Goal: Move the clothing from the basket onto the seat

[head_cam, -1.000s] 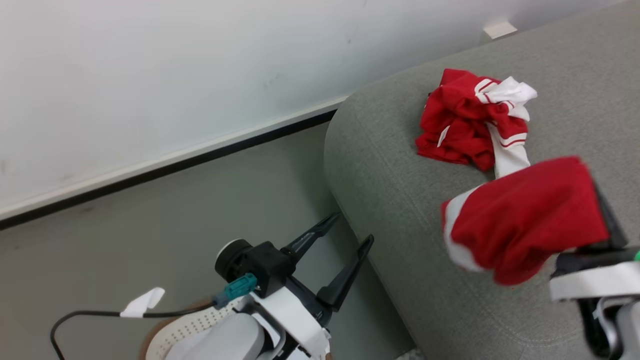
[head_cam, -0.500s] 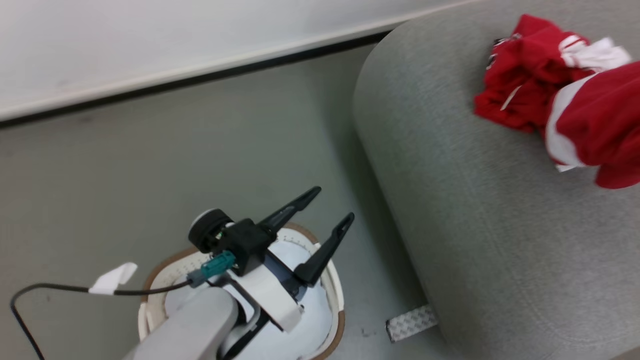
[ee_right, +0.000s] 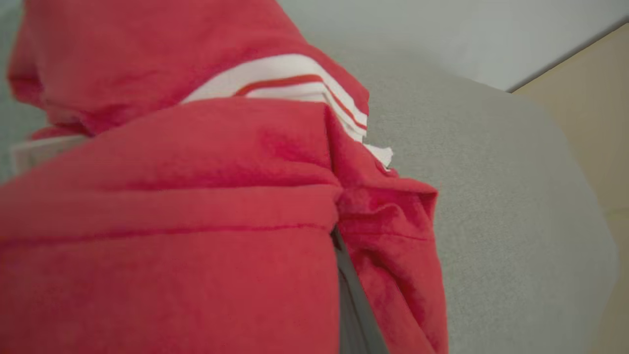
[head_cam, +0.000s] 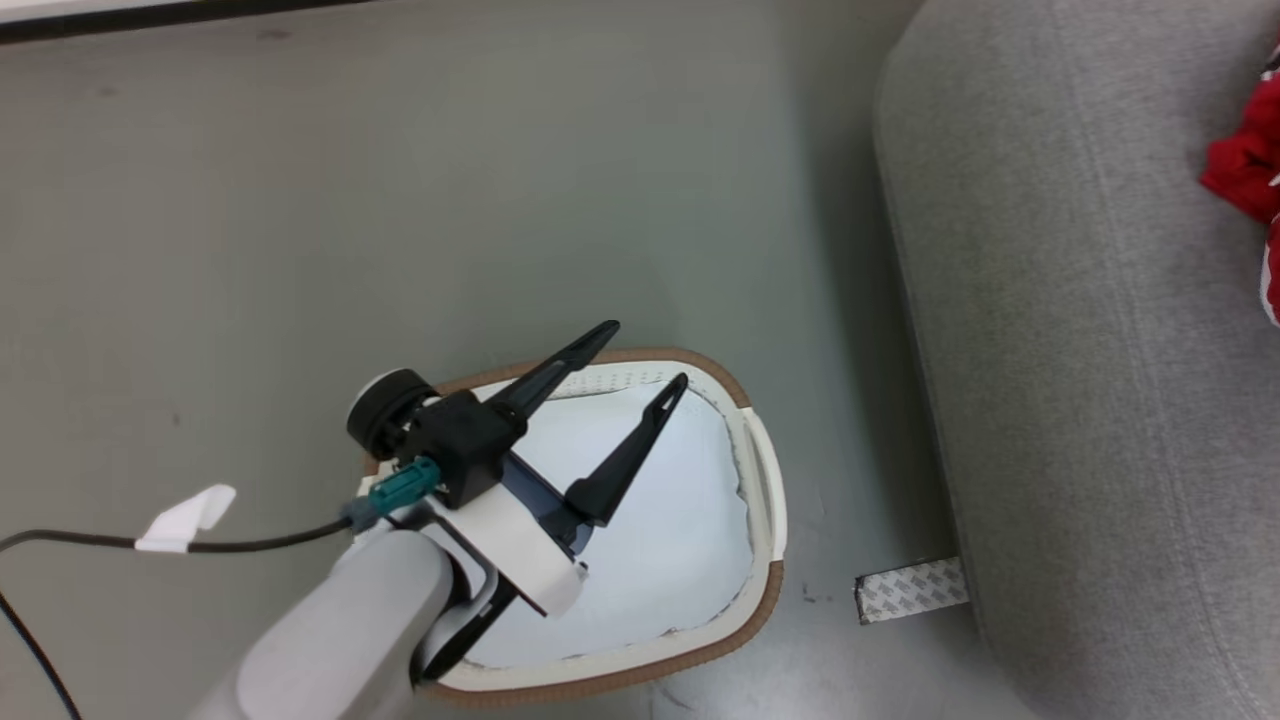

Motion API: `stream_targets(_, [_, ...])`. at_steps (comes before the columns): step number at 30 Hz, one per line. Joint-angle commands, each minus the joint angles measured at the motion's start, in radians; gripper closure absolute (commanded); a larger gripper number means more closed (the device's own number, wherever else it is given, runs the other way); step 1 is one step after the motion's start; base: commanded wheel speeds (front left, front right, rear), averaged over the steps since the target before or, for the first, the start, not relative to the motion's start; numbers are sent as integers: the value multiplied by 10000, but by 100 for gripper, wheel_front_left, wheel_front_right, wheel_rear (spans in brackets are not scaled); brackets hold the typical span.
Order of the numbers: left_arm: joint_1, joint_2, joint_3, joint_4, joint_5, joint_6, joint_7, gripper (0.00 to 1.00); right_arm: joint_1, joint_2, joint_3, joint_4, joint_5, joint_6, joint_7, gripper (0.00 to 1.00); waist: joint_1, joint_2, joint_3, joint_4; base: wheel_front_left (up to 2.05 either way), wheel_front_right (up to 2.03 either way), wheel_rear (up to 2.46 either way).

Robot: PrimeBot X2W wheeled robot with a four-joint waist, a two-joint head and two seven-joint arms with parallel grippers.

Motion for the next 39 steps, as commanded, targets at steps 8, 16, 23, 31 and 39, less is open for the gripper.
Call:
stream_targets(8, [197,-130,324,106,-48,6,-24,0,-242,-293,578,985,378,-26,776,77,-2,0,-296,116,0,0,0])
stream_targets(16, [907,-277,841,316,-233,6,-25,0,336,-226,1654,1392,1138,-27,386,0,-2,0,-1504,-287,0,0,0])
stream_targets(23, [1870,-429,1675,477,-268,131,-26,0,1398,-739,3768,560,2620,-27,479,0,-2,0,-2839,-582,0,0,0])
stream_targets(31, [2873,-568,2867,508,-261,369,-27,0,2516,-1871,4882,-1199,4156,-27,231,0,-2,0,-4148,-475,0,0,0])
stream_targets(39, [3552,-718,4117,419,-139,542,-25,0,3249,-1675,4530,-2997,5017,-27,-509,0,-2,0,-4992,-32,0,0,0])
